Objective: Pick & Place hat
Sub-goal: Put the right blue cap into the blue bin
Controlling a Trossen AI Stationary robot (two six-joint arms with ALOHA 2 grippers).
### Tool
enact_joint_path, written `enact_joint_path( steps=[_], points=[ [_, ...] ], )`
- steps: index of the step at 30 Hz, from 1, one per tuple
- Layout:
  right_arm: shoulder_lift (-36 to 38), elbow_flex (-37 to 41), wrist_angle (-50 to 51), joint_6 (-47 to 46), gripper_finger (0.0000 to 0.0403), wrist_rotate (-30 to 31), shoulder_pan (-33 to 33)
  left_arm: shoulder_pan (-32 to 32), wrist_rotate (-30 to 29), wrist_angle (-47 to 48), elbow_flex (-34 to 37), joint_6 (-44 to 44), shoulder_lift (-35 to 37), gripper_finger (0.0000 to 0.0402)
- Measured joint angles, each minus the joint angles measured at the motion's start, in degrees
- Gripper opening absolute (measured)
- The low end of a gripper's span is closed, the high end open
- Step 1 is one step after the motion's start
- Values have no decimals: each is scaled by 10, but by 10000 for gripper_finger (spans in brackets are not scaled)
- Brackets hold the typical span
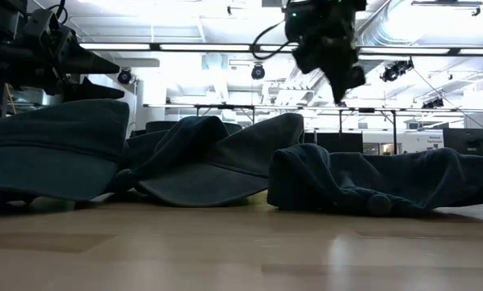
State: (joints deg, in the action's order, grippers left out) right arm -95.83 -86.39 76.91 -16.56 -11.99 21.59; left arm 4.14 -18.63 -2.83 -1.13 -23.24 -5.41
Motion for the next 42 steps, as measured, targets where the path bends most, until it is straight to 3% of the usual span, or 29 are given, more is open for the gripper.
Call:
enact_joint_path(
  steps=[4,8,13,19,26,31,35,42],
  points=[
    [19,33,23,-31,0,-7,-34,0,0,0,0,0,0,284],
    [87,140,-68,-94,0,-50,-85,0,0,0,0,0,0,284],
    [185,292,-225,-278,0,-62,-176,0,0,0,0,0,0,284],
    [235,390,-373,-458,0,39,-297,0,0,0,0,0,0,284],
    [235,428,-439,-572,0,147,-375,0,0,0,0,0,0,284],
    [219,423,-463,-594,14,177,-391,0,0,0,0,0,0,284],
    [191,407,-462,-604,52,179,-390,0,0,0,0,0,0,284],
    [137,375,-457,-639,158,141,-390,0,0,0,0,0,0,284]
  ],
)
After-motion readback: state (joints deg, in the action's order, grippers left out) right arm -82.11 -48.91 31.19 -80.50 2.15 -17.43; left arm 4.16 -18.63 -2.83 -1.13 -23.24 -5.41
